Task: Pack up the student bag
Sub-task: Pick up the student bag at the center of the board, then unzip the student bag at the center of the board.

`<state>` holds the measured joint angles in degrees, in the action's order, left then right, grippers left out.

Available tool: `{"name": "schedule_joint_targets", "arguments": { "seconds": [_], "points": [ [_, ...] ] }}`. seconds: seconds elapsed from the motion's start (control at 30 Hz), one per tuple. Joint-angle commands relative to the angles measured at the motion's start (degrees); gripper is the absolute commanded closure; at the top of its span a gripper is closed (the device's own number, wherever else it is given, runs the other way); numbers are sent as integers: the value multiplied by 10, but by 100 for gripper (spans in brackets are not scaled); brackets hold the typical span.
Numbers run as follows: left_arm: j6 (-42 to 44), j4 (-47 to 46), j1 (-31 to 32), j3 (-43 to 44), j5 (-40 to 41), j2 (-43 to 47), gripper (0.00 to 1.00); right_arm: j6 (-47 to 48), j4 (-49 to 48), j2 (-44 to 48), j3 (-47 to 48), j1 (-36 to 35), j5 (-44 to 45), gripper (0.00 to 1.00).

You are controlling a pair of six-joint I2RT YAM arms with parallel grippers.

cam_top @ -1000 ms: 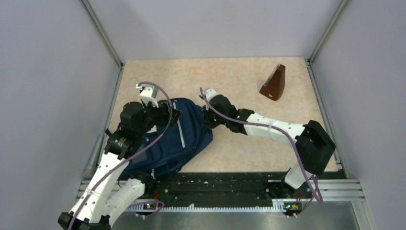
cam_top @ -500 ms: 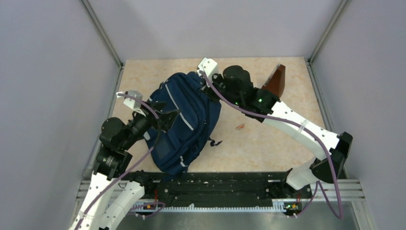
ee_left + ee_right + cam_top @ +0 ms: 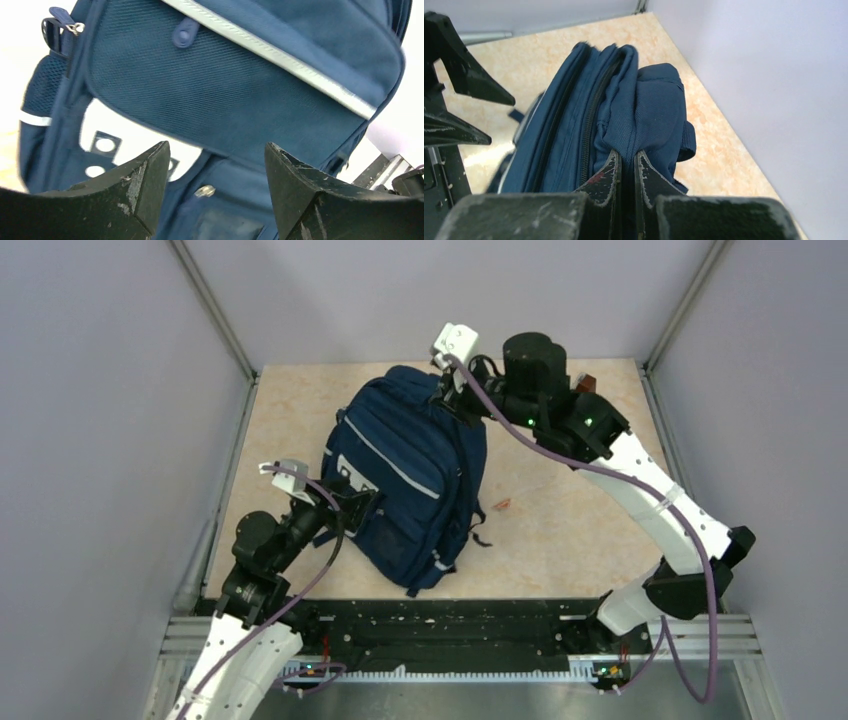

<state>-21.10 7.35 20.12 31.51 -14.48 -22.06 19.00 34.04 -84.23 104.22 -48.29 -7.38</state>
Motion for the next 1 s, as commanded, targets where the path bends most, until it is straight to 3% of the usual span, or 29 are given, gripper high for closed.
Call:
{"name": "schedule_joint_targets", "arguments": {
  "seconds": [0.0,0.2,0.3,0.63,0.8,0.97],
  "points": [
    [20,-55,-2,6,-5,8,27,9,-170,7,154,34,-51,100],
    [22,-77,-2,-7,-7,5,34,-3,-161,-30,202,34,-76,100],
    [18,-118,-2,-23,-49,-3,37,-16,-167,-35,195,34,-81,100],
    [-24,-192,3,-50,-129,-23,46,-48,-183,-44,182,34,0,100],
    [-54,-268,32,-69,-113,-32,46,-57,-195,-35,159,34,8,100],
    [10,-255,86,-45,-21,-64,49,-60,-196,-31,153,34,4,100]
  ]
}}
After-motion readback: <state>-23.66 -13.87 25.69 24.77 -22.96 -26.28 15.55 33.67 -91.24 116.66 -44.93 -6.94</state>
